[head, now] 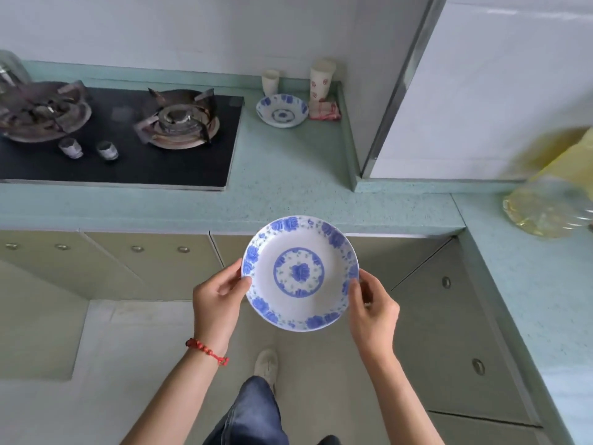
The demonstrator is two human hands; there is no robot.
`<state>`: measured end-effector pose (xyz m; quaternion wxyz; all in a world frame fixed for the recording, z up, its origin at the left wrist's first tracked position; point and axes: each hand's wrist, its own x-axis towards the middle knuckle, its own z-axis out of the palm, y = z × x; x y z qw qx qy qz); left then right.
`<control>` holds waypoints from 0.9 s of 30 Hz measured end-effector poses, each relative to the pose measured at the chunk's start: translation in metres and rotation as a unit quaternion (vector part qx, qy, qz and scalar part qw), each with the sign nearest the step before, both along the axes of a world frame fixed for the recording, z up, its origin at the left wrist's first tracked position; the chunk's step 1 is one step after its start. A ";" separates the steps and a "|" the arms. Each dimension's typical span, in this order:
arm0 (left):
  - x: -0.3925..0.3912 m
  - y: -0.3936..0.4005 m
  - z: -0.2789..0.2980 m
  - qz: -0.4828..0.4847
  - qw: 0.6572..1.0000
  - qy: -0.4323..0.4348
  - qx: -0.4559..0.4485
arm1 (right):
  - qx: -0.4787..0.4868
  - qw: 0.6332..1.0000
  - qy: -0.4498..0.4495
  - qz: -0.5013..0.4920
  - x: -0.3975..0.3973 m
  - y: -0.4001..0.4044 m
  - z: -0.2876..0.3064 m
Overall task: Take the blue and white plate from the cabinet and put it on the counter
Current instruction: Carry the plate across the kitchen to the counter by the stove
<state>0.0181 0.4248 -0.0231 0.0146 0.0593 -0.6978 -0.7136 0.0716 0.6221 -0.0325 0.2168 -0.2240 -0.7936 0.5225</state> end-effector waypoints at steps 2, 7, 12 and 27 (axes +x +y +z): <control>-0.035 0.002 0.004 -0.010 1.000 0.008 -0.006 | -0.002 1.000 0.002 -0.004 -0.033 0.002 0.002; -0.106 0.009 0.007 -0.016 1.000 0.010 -0.013 | 0.012 1.000 -0.004 -0.011 -0.097 0.009 0.003; -0.152 0.020 -0.001 -0.012 1.000 0.000 -0.022 | 0.005 1.000 -0.010 0.006 -0.145 0.021 -0.002; -0.248 0.067 -0.060 0.042 0.992 -0.102 -0.068 | 0.025 0.994 -0.079 0.066 -0.258 0.074 -0.064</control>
